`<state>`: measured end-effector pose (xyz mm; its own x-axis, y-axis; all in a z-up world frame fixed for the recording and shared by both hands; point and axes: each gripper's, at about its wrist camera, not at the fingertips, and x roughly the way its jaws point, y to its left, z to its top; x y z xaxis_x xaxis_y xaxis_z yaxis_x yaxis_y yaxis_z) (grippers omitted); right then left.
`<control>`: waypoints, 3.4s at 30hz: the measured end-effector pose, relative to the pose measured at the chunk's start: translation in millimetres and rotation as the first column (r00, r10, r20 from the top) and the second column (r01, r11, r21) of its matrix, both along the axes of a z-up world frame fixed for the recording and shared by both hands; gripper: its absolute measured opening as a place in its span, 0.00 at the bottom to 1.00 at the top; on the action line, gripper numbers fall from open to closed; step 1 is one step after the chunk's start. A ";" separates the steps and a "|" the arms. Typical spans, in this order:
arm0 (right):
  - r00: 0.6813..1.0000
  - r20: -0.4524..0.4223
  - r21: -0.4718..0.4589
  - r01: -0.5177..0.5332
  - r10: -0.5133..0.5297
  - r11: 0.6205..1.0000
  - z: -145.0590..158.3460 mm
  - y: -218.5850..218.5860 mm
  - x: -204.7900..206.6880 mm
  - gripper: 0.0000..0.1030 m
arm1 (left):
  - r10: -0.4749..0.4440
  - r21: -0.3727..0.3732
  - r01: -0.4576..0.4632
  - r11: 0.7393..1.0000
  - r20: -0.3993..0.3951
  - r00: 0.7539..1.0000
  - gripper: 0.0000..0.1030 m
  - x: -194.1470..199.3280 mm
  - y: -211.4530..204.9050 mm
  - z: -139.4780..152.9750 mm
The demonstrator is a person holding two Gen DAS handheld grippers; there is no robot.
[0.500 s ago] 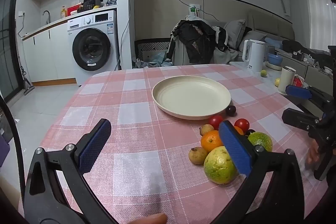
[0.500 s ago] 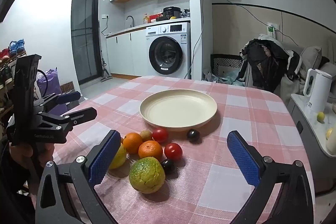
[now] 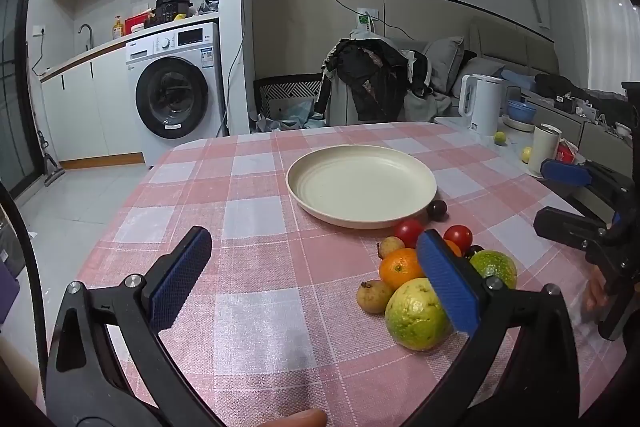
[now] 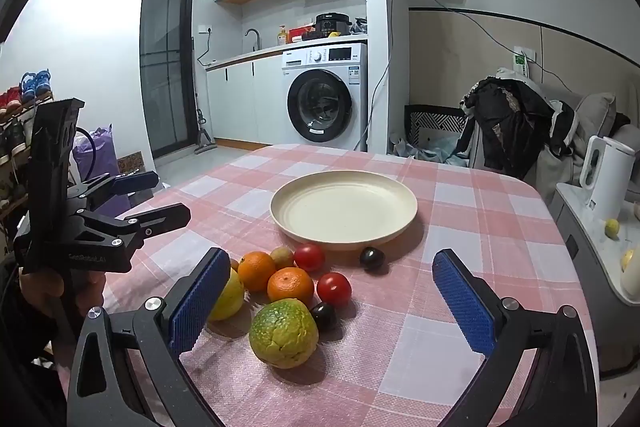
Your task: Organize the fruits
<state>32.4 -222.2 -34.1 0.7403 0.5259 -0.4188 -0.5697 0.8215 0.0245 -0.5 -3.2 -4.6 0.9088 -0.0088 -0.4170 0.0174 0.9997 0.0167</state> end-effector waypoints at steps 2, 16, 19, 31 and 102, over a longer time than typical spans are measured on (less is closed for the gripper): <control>1.000 0.001 -0.001 -0.002 0.002 1.000 -0.2 0.8 -0.6 1.00 | -0.003 0.002 0.003 1.000 0.005 1.000 0.99 -0.6 -1.0 0.6; 1.000 0.014 -0.004 -0.011 0.011 1.000 -1.5 8.2 -2.5 1.00 | -0.009 0.005 0.009 1.000 0.015 1.000 0.99 -5.2 -1.3 4.6; 1.000 0.019 -0.003 -0.013 0.013 1.000 -1.0 8.6 -4.4 1.00 | -0.010 0.005 0.010 1.000 0.013 1.000 0.99 -4.9 -1.0 4.9; 1.000 0.020 -0.004 -0.013 0.013 1.000 -0.4 9.6 -6.1 1.00 | -0.006 0.004 0.006 1.000 0.012 1.000 0.99 -5.1 -0.6 4.9; 0.993 -0.103 -0.089 0.040 -0.049 0.995 -7.1 10.5 11.4 1.00 | -0.127 -0.017 0.126 0.992 -0.122 0.984 0.99 3.1 -18.4 -9.2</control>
<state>43.8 -211.7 -41.3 0.7117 0.4515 -0.5381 -0.5304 0.8477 0.0096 2.6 -21.6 -13.8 0.8422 -0.1253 -0.5244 0.1454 0.9894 -0.0030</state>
